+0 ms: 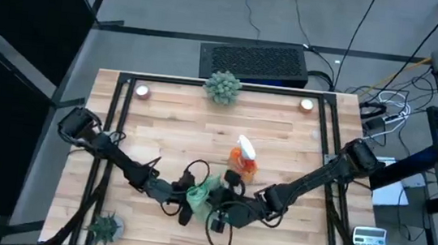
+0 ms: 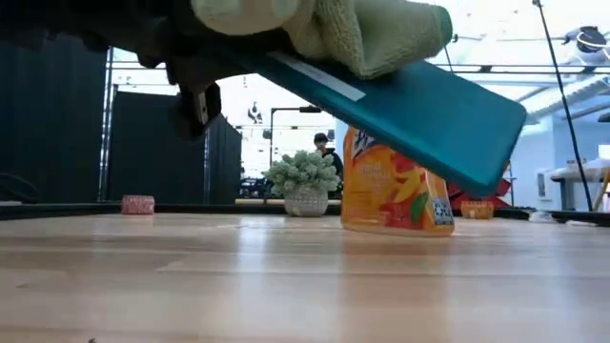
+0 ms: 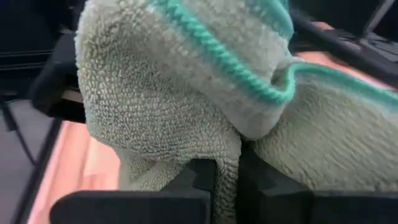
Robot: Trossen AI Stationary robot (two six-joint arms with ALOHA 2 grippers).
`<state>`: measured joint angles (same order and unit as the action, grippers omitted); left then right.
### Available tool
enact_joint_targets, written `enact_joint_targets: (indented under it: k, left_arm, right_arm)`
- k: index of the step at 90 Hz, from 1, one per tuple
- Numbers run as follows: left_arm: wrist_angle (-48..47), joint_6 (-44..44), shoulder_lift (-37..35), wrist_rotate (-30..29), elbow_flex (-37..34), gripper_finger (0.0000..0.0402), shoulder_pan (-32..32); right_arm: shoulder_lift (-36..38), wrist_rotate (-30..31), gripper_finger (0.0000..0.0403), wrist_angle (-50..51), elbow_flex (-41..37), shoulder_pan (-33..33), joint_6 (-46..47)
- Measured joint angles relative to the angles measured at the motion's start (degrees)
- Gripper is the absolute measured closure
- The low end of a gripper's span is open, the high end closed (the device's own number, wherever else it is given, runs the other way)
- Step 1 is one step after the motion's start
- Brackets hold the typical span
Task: Apply microfiber cloth
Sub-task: Wipe the back of the cellphone using the microfiber cloth
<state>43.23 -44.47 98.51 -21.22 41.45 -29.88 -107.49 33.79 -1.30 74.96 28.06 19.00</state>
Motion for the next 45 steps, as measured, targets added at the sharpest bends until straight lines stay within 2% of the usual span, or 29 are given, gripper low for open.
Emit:
enact_joint_targets:
  k: [8,31,45]
  left_arm:
    - [-0.8,0.0,0.0,0.3,0.0,0.0393,-0.1]
    - [-1.4,0.3,0.2,-1.1,0.0,0.0393,0.0]
    - [-0.5,0.3,0.1,-1.6,0.0,0.0393,0.0]
  right_arm:
    - [-1.0,-2.1,0.0394,0.9,0.1,0.0,0.5]
    - [0.5,-3.8,0.0394,14.0,0.1,1.6,6.3]
    - [1.9,-0.9,0.0394,12.3,-0.3,2.3,3.8]
